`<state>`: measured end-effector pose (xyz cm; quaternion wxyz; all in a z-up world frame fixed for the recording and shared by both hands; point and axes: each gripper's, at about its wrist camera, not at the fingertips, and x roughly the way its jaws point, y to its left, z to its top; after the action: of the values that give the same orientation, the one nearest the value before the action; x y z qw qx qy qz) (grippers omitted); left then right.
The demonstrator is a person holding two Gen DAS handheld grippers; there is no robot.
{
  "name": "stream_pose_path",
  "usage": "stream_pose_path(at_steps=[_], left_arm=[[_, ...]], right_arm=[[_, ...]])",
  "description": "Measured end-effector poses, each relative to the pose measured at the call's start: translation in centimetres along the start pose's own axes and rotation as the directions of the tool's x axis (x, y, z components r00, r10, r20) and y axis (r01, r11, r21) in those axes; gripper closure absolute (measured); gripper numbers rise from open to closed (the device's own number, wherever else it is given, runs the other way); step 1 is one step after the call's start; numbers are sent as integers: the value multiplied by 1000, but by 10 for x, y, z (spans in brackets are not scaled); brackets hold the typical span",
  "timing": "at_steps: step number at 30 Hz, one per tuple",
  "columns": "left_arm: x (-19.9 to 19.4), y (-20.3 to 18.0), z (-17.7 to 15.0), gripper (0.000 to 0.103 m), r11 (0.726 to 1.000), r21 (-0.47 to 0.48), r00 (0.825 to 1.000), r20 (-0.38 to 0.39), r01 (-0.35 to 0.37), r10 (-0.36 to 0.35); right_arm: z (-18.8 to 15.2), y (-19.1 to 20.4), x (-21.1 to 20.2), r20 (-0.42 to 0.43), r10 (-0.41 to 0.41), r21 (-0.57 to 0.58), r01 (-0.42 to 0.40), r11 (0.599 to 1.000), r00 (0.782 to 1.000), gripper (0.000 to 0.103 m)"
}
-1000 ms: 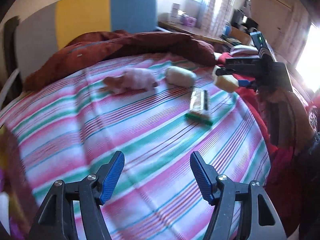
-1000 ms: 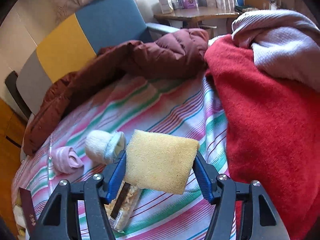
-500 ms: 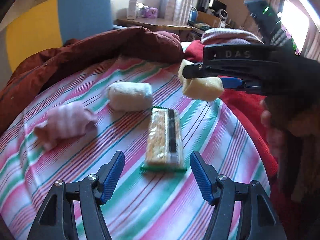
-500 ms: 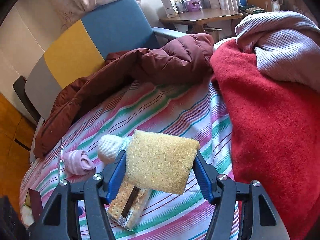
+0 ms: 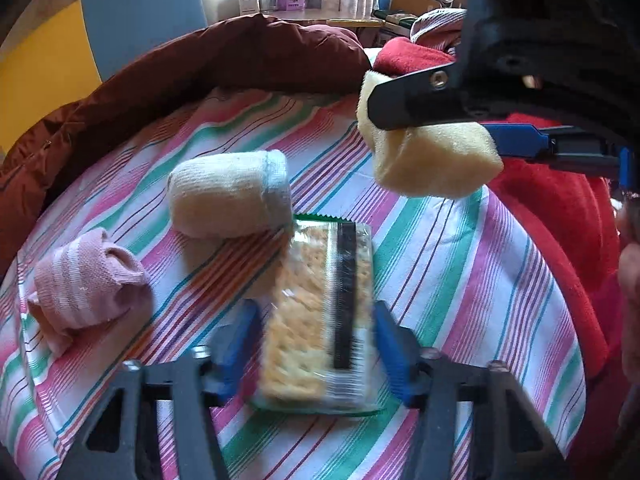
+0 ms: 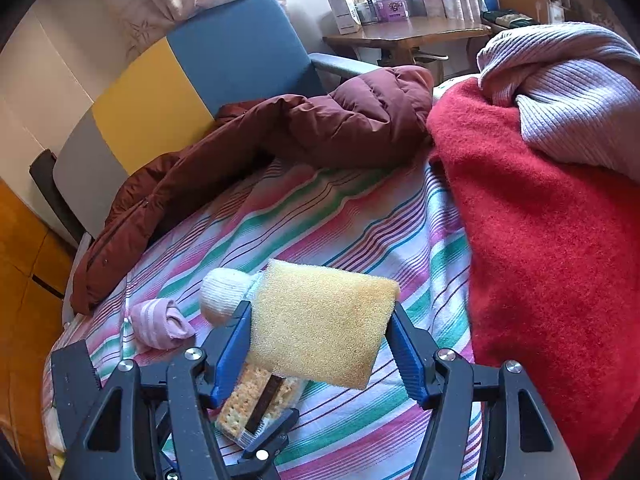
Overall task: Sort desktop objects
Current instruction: 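Grasp the tan sponge with the right tool and lift it, then grasp the cracker packet with the left tool while the right tool holds the sponge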
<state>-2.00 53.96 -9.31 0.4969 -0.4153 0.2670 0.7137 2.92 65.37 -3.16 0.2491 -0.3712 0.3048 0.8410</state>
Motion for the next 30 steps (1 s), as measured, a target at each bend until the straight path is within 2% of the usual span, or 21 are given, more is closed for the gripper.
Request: stream_pose_path(at_steps=[3, 6, 14, 17, 19, 23, 25, 27, 30], left_arm=[[-5, -1, -9, 53, 1000, 2, 1000, 8, -10, 10], [-16, 3, -25, 53, 999, -38, 1000, 13, -16, 17], [-64, 24, -93, 53, 986, -144, 997, 9, -78, 80], [-82, 28, -119, 53, 976, -195, 995, 11, -96, 100], [-90, 29, -131, 53, 970, -220, 994, 17, -102, 108], [-90, 31, -131, 53, 969, -227, 995, 18, -92, 98], [-88, 33, -128, 53, 968, -237, 995, 19, -87, 94], [-91, 31, -135, 53, 967, -239, 995, 18, -92, 100], [-90, 29, -134, 52, 965, -238, 993, 19, -109, 117]], right_arm=[[-1, 2, 5, -21, 2, -13, -2, 1000, 1000, 37], [-4, 7, 10, -50, 12, -43, -14, 999, 999, 37], [-18, 25, 31, -167, 16, -154, -42, 987, 986, 37], [-27, 37, 42, -215, -12, -229, -38, 973, 977, 37], [-32, 44, 44, -238, 10, -252, -71, 965, 971, 37], [-45, 69, 44, -288, 100, -331, -197, 923, 952, 37], [-55, 83, 46, -317, 119, -382, -241, 892, 941, 37], [-67, 94, 51, -339, 82, -439, -235, 867, 937, 36], [-71, 97, 53, -331, 65, -461, -221, 860, 942, 34]])
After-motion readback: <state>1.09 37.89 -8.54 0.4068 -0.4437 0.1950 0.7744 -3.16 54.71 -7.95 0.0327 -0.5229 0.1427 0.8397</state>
